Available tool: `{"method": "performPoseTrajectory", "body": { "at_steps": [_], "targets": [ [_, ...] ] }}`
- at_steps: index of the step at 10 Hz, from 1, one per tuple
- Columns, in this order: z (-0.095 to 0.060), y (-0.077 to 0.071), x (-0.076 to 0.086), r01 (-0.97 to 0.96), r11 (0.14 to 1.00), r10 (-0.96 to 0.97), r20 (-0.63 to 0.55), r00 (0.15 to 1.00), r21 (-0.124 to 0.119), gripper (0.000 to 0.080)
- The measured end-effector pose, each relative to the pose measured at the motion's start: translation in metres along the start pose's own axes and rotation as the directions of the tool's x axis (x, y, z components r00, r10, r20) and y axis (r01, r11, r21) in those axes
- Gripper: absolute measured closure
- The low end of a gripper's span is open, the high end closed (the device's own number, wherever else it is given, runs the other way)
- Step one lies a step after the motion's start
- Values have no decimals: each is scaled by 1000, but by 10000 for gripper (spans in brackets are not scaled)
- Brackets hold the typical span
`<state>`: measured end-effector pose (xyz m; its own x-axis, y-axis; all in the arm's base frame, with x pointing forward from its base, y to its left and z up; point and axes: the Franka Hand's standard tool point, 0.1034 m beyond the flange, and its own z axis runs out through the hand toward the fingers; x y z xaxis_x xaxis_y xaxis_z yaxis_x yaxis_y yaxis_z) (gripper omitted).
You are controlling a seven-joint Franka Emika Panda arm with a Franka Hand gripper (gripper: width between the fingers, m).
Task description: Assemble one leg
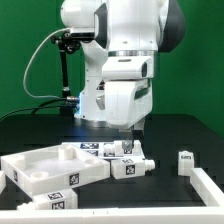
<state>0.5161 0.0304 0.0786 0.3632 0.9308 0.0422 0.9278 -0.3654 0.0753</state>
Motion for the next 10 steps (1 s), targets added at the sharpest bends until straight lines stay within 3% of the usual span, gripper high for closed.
{"method": "performPoseTrajectory", "body": {
  "at_steps": [3, 5, 7, 10],
  "targets": [
    [9, -5, -7, 8, 1000, -8, 5, 1000, 8, 150],
    [33, -30, -18, 16, 1000, -16, -9, 1000, 1, 150],
    [61, -45, -21, 10, 1000, -10, -11, 1000, 26, 150],
    [67, -48, -22, 10, 999, -10, -8, 1000, 37, 150]
  ]
}}
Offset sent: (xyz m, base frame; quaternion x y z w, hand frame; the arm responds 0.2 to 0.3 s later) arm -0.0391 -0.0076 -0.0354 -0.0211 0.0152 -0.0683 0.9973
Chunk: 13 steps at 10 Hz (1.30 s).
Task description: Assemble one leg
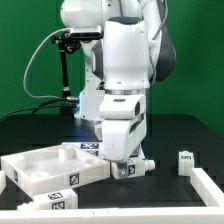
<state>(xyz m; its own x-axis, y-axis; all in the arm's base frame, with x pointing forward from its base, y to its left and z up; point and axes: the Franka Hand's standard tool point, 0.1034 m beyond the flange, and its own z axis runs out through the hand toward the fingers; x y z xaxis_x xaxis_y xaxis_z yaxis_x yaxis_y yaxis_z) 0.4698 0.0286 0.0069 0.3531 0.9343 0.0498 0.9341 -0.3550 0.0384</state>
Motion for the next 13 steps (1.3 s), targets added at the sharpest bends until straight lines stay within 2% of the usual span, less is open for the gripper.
{"method": "performPoseTrajectory", "body": {
  "at_steps": [1, 2, 3, 4, 5, 7, 8, 9, 12, 13],
  "targets": [
    [0, 0, 0, 0, 1000, 0, 0, 1000, 1, 150],
    [1, 0, 0, 0, 1000, 0, 0, 1000, 1, 259],
    [0, -1, 1, -2, 1000, 2, 0, 1000, 2, 426],
    [-9, -6, 14, -17, 1000, 17, -3, 1000, 0, 426],
    [-22, -19, 27, 4, 1000, -4, -16, 1000, -15, 515],
    [-50, -46, 40, 19, 999, -20, -26, 999, -34, 515],
    [-59, -49, 38, 6, 999, -7, -26, 1000, -39, 515],
    [-60, -40, 29, -32, 999, 31, -25, 999, -40, 515],
    [-58, -45, 32, -44, 998, 43, -27, 999, -35, 515],
    [-57, -66, 48, -101, 994, 98, -61, 993, -52, 515]
  ]
}}
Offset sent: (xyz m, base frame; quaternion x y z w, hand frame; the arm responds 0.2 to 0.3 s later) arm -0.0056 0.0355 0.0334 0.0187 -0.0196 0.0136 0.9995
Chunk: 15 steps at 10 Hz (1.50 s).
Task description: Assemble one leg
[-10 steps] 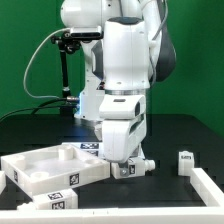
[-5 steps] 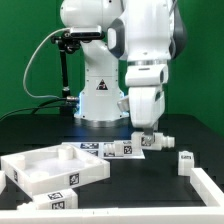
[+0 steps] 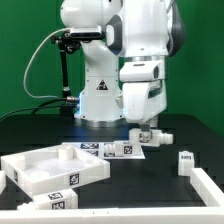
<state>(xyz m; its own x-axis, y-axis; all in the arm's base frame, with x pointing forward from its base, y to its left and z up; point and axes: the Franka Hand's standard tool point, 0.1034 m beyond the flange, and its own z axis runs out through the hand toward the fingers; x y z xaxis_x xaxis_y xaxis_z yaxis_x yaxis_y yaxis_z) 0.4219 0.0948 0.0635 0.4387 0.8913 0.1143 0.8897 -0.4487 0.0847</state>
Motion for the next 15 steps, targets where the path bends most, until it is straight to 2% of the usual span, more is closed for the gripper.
{"method": "performPoseTrajectory", "body": {
  "at_steps": [1, 2, 3, 5, 7, 10, 13, 14, 15],
  "targets": [
    [6, -29, 9, 14, 1000, -14, -22, 1000, 2, 515],
    [14, -44, 13, 22, 1000, -22, -34, 999, 6, 515],
    [23, -53, 18, 21, 1000, -20, -51, 998, 8, 515],
    [36, -67, 18, 24, 999, -23, -53, 998, 26, 515],
    [38, -76, 23, 52, 998, -51, -70, 996, 20, 515],
    [40, -70, 14, 133, 991, -133, -83, 988, -12, 515],
    [43, -58, 0, 125, 992, -126, -71, 990, -19, 515],
    [43, -58, 0, 126, 992, -127, -71, 989, -18, 454],
    [43, -58, 0, 125, 992, -126, -71, 989, -18, 454]
  ]
}}
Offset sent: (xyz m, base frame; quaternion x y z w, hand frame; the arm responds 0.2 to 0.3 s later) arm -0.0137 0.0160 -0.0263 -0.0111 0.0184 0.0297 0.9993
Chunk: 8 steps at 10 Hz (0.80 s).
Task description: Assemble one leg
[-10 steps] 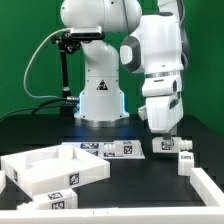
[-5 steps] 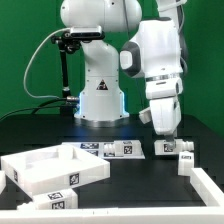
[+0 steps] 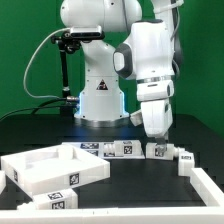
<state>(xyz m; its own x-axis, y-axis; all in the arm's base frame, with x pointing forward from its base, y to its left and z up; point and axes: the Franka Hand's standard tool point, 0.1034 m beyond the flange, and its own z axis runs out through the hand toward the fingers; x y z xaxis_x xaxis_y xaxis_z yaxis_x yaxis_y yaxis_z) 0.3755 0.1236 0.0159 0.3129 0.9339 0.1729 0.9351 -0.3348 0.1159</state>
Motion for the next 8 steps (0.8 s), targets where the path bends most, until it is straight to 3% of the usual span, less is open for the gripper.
{"method": "performPoseTrajectory", "body": {
  "at_steps": [2, 3, 4, 5, 6, 7, 8],
  "targets": [
    [-2, 2, 0, -2, 1000, 2, 3, 1000, -1, 181],
    [-15, 11, -8, 20, 1000, -21, 32, 999, 11, 181],
    [-41, 32, -21, 26, 1000, -25, 53, 998, -12, 155],
    [-62, 58, -48, 53, 998, -50, 76, 996, -35, 155],
    [-78, 80, -76, 74, 997, -71, 107, 992, -27, 151],
    [-96, 107, -99, 96, 994, -90, 125, 988, -42, 151],
    [-105, 122, -103, 93, 994, -85, 128, 988, -61, 151]
  ]
}}
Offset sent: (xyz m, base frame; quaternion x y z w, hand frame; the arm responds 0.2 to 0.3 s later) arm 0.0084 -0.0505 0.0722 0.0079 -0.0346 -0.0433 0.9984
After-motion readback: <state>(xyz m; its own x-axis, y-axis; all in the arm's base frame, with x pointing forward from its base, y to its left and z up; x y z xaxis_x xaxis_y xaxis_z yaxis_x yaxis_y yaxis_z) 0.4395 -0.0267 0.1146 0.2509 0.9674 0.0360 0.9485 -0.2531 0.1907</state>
